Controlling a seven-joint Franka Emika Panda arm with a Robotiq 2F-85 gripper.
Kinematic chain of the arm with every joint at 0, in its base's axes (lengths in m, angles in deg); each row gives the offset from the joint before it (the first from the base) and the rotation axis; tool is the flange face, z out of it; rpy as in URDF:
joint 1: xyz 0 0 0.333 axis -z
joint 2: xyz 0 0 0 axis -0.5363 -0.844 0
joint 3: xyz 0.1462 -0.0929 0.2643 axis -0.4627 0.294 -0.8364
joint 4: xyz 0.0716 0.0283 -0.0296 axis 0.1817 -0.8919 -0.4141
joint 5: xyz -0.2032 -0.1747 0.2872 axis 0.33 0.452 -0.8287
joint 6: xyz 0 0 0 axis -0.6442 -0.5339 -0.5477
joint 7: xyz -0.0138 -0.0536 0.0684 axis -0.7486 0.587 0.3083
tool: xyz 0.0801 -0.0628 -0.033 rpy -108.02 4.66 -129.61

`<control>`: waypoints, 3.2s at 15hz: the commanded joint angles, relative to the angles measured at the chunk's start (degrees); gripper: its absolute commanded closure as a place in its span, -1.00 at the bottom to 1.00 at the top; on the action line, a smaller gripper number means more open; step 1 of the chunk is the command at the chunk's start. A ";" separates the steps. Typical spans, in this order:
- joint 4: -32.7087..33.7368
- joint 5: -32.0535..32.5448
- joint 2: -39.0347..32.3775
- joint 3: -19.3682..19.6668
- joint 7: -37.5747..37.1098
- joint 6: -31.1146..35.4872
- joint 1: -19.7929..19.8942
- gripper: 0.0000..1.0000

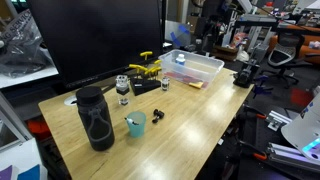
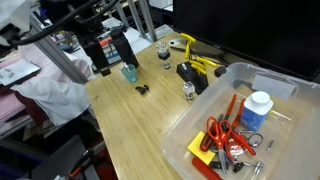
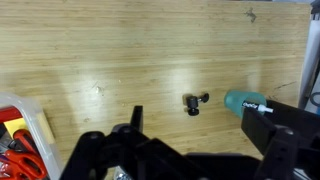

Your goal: Put the black object on the table in the storage bin

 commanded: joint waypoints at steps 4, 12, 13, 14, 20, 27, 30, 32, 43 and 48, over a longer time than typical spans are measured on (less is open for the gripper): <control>0.10 -0.29 -0.02 -1.08 0.25 -0.17 1.17 -1.00; 2.77 -0.13 -3.93 -1.58 0.65 -0.30 0.68 -1.00; 4.04 1.14 -5.98 -2.43 0.49 0.27 0.39 -1.00; 5.12 2.31 -7.87 -3.29 0.61 0.93 0.13 -1.00; 14.04 11.48 -22.07 -8.53 3.33 3.04 -3.12 -1.00; 11.91 9.16 -20.31 -8.54 0.75 3.61 -2.78 -1.00; 13.23 9.30 -22.60 -8.83 2.91 3.98 -2.93 -1.00; 14.73 11.52 -26.13 -9.29 5.41 6.29 -3.43 -1.00; 22.63 18.05 -42.93 -10.77 10.52 11.88 -5.23 -1.00; 23.15 18.18 -43.29 -10.53 9.81 12.43 -5.36 -1.00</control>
